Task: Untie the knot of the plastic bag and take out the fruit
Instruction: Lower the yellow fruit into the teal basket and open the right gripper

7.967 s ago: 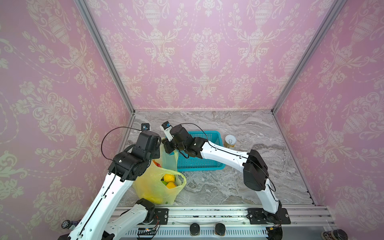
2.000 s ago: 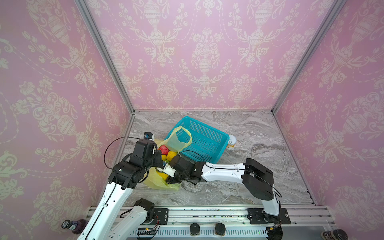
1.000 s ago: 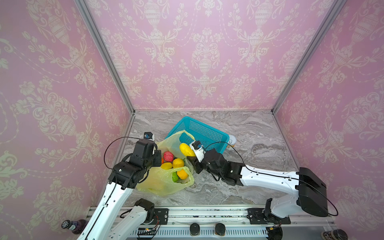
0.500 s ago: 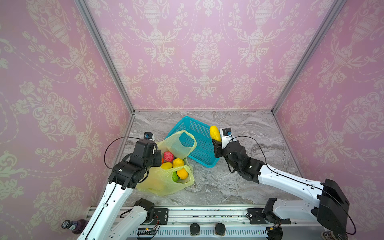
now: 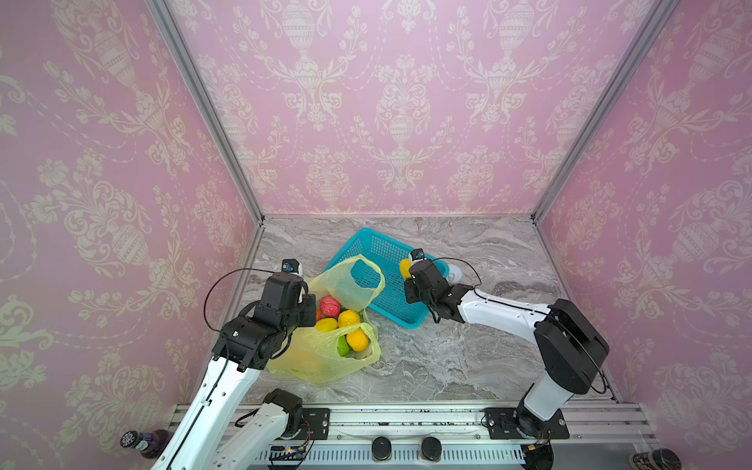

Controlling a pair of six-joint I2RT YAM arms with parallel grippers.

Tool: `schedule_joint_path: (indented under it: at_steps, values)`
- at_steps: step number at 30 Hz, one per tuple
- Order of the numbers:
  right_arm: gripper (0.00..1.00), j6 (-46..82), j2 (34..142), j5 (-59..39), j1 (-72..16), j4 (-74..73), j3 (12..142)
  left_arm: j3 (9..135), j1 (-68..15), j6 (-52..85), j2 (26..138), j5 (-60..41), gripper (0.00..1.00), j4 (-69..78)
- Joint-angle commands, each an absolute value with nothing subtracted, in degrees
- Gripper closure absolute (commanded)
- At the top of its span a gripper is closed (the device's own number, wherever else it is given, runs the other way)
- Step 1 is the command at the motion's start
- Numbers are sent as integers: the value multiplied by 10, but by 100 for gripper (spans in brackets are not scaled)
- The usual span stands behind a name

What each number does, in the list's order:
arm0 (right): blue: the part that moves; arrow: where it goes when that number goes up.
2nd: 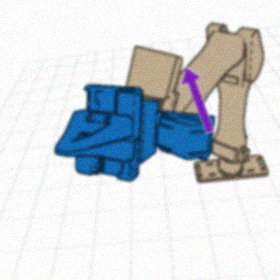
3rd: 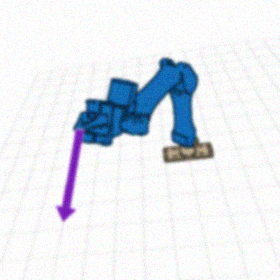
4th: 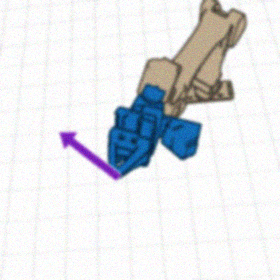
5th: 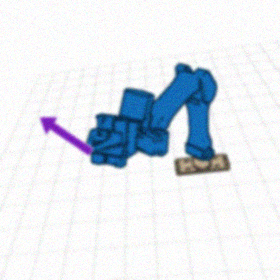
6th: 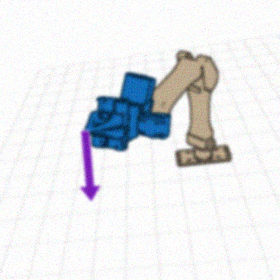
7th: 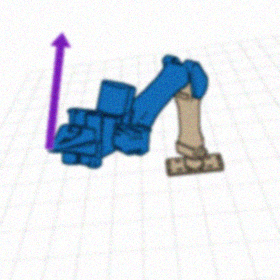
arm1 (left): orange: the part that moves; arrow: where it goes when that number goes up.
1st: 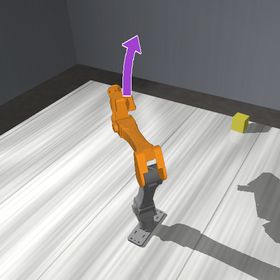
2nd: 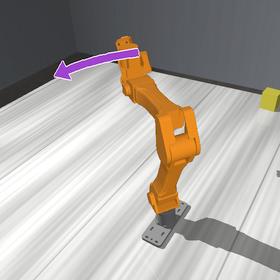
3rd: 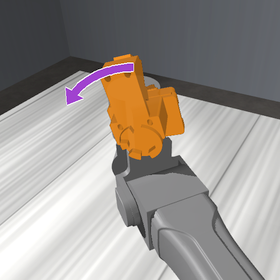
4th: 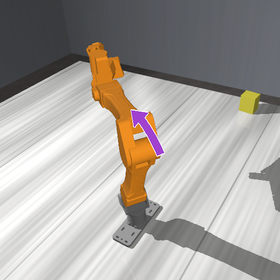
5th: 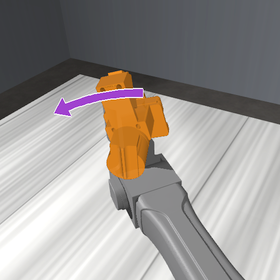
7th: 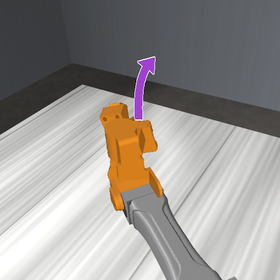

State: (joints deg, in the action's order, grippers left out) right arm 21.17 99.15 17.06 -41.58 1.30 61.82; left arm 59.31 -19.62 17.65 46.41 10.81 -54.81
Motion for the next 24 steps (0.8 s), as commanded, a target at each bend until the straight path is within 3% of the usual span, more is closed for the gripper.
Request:
schedule_joint_path:
  at_steps: [1,15,21,24]
  values:
    - [95,207,1038,150,-415,61,662,587,-192,175,466,109,100,-545]
    - [96,239,1109,221,-384,118,723,602,-192,183,453,121,100,-562]
    - [85,243,1109,226,-377,116,718,587,-191,181,464,95,100,-551]
    - [71,244,1108,230,-377,113,714,585,-191,180,462,96,100,-551]
